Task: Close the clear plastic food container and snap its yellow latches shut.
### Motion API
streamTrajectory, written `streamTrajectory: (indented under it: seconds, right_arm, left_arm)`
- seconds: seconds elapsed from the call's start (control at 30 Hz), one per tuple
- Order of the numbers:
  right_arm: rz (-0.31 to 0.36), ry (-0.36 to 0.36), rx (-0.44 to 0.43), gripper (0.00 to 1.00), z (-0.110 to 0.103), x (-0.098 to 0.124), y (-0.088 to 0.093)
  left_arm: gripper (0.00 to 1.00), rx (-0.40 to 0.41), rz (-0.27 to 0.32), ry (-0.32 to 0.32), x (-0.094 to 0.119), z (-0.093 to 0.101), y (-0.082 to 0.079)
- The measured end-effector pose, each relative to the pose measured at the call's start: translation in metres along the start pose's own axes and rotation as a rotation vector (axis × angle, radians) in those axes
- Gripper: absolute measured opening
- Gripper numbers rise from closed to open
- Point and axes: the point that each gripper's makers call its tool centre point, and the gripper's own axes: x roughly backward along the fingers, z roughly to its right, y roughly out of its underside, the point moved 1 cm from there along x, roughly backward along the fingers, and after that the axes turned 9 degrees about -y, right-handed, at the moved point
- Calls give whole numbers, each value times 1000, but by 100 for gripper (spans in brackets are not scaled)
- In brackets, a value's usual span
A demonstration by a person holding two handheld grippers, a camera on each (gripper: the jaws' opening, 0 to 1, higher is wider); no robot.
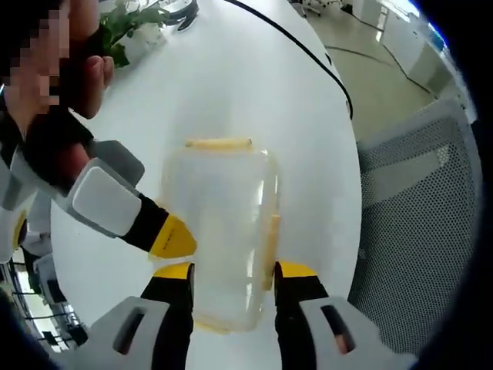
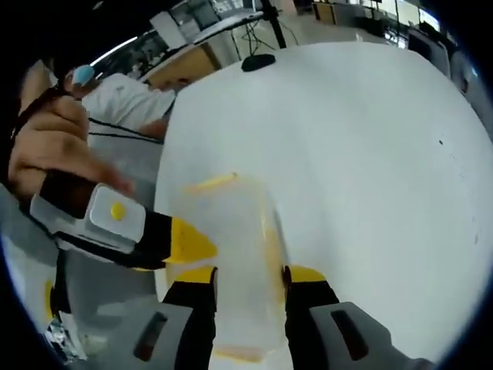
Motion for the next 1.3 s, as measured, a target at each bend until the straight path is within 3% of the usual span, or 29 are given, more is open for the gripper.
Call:
streamTrajectory:
  seconds: [0.17, 0.43, 0.57, 0.63, 0.8, 1.3]
  right_arm:
    - [-15, 41, 50, 33, -2, 1, -1]
    - [-47, 105, 128, 38, -8, 4, 7]
    - [-43, 132, 157, 43, -11, 6, 11]
    - [-27, 147, 139, 43, -12, 11, 12]
    - [12, 161, 144, 50, -15, 12, 19]
    - [37, 198, 172, 60, -25, 10, 27]
  left_arm:
    - [41, 92, 10, 101, 5, 5, -1]
    - [43, 174, 6, 184, 9, 2, 8]
    - [43, 167, 20, 220, 11, 1, 9]
    - [44, 99, 22, 223, 13, 2, 13]
    - [45, 92, 35, 250, 15, -1, 19]
    - [46, 23, 62, 258, 10, -16, 28]
